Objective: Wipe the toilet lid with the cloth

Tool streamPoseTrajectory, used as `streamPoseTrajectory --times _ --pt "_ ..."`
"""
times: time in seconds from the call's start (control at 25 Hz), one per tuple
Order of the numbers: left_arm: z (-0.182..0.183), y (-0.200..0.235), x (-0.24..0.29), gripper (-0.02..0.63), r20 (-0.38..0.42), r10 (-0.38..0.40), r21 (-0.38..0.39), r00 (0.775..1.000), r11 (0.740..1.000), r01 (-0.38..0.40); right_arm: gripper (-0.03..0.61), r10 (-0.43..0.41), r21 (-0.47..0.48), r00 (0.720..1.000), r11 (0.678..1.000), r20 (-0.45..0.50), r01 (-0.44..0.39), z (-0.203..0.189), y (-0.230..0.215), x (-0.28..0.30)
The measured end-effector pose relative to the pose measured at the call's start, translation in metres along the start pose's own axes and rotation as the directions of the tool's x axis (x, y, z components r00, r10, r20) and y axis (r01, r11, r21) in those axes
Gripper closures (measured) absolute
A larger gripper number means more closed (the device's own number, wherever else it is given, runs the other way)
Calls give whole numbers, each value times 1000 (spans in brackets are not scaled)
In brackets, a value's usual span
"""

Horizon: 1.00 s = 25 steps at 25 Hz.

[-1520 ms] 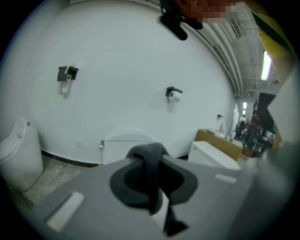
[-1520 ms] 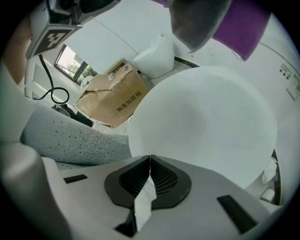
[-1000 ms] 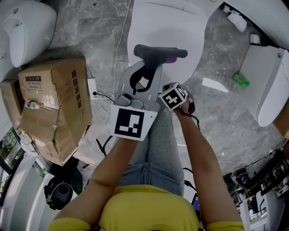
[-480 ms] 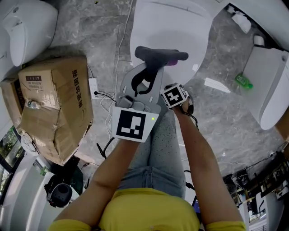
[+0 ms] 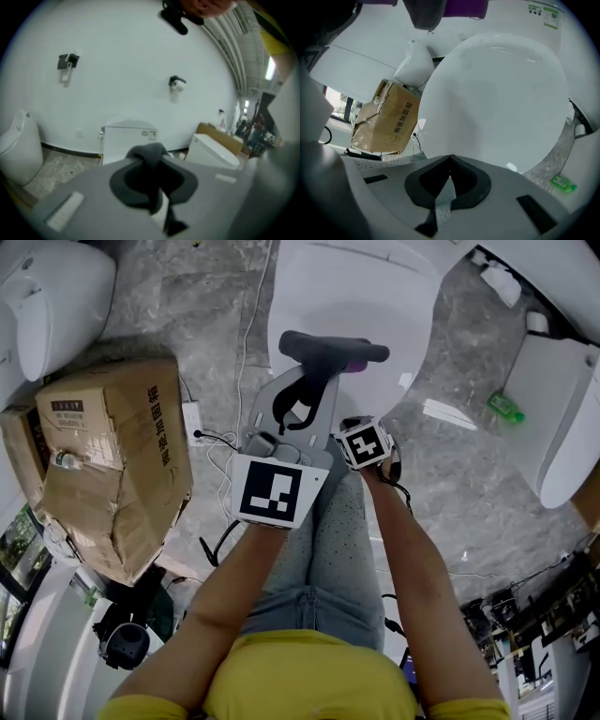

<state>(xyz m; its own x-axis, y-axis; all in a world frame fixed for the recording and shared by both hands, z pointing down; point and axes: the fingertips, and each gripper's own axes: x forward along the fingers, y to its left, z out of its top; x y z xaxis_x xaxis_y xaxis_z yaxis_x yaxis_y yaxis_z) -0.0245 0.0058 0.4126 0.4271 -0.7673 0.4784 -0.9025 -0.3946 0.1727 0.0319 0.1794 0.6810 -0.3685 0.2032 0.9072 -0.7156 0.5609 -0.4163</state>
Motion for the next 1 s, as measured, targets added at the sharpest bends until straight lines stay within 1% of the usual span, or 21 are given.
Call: streamPoseTrajectory --times 0.12,0.24,0.36,0.48,0.72,0.88,1.0 --pt "1 1 3 594 -1 -8 -1 1000 1000 8 563 -10 62 996 998 83 5 13 -3 -11" --pt "1 2 6 594 -3 -15 -5 1000 1000 15 563 -28 98 985 995 170 11 33 -8 -23" --pt "3 4 9 594 -3 -22 -5 1000 1000 22 563 -65 110 966 993 252 38 57 -18 -42" --pt "7 7 14 594 -1 -25 -3 1000 1000 25 563 -109 127 939 989 327 70 80 -29 -67" --pt "16 18 20 594 16 -14 6 1000 1000 14 563 -189 157 866 979 463 129 117 -39 -120" --pt "20 23 26 594 20 -16 14 1000 1000 16 563 -236 157 806 971 543 179 139 -40 -157" --pt "20 27 33 594 14 -18 20 1000 1000 17 563 -257 143 757 966 601 214 154 -36 -185"
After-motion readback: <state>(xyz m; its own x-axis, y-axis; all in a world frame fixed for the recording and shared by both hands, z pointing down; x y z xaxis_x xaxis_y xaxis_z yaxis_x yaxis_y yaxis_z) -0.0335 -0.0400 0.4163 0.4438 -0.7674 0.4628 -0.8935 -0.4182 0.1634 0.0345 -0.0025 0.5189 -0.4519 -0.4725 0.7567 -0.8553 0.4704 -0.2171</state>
